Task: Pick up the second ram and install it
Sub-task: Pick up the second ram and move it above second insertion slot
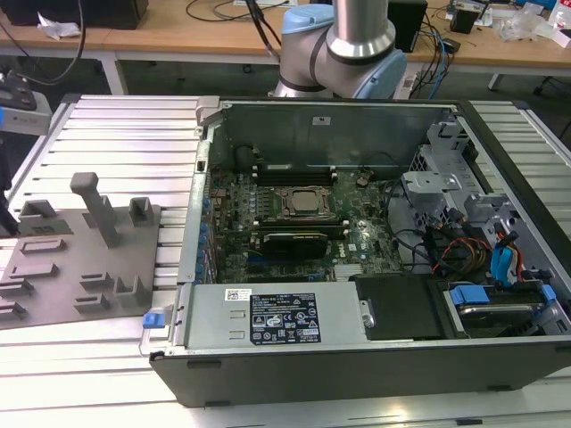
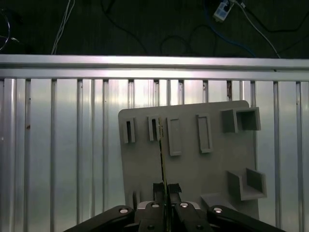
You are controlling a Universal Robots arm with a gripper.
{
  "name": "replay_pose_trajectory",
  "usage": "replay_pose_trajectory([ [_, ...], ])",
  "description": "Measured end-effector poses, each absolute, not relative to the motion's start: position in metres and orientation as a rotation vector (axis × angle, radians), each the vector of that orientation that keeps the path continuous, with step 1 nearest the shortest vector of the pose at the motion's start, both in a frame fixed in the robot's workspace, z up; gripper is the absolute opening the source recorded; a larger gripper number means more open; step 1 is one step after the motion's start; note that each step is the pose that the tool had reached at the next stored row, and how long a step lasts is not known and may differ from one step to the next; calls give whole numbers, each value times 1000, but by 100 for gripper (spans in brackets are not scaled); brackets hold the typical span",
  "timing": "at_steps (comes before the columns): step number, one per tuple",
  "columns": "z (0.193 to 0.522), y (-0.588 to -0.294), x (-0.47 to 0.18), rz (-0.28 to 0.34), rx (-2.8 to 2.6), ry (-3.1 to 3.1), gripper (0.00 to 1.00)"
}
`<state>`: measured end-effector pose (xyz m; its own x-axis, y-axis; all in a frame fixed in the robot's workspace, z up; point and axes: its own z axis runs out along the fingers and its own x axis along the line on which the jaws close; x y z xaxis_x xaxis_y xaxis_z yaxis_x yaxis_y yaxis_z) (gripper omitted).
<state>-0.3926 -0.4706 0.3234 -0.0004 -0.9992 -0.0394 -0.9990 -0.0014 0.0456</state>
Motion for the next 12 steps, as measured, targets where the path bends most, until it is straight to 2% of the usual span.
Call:
replay_pose_trajectory([
  [12,355,-470,-393,-94,2218,-2217,14],
])
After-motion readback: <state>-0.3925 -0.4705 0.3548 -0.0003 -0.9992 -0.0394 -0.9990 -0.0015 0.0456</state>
